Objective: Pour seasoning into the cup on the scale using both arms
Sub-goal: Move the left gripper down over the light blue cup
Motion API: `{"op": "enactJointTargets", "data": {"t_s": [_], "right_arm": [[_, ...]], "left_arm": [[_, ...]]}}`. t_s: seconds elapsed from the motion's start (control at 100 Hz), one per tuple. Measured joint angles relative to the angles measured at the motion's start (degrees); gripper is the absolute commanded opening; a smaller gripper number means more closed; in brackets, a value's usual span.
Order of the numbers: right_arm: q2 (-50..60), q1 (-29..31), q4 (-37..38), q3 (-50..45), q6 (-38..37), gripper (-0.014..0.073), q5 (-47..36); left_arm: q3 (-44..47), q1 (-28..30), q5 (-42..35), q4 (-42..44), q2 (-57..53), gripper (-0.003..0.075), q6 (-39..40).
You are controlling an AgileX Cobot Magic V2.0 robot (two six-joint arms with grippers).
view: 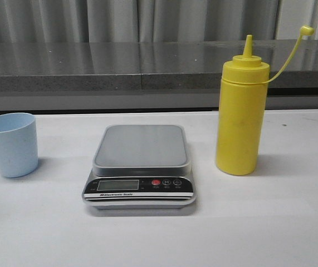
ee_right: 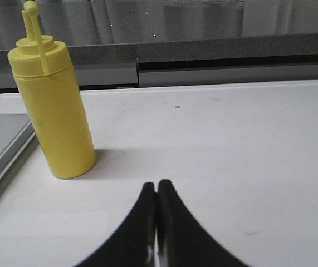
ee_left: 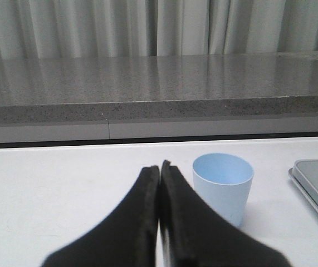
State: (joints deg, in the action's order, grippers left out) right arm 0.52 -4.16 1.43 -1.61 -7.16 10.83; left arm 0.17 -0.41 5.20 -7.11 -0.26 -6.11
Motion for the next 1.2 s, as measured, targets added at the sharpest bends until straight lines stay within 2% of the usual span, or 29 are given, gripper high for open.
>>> {"op": "enactJointTargets", "data": {"t_s": [0.67,0.84,1.03,1.2], "right_arm": [[0.00,0.00,0.00,0.00,0.00,-0.0068,0.00],[0.00,0.00,0.00,0.00,0.00,-0.0068,0.00],[0.00,0.00,0.00,0.00,0.00,-0.0068,0.00],[0.00,0.00,0.00,0.00,0.00,-0.0068,0.00]], "left_arm": [[0.00,0.00,0.00,-0.12,0.00,-0.0020,0.00],[-1.28,0.00,1.40,-4.59,0.23,-0.0020,0.00],[-12.55,0.00,8.25,-9.06,9.33,-0.0020,0.00],[-26.17,0.00,19.53,-9.39,24.09,-0.0020,0.00]]}}
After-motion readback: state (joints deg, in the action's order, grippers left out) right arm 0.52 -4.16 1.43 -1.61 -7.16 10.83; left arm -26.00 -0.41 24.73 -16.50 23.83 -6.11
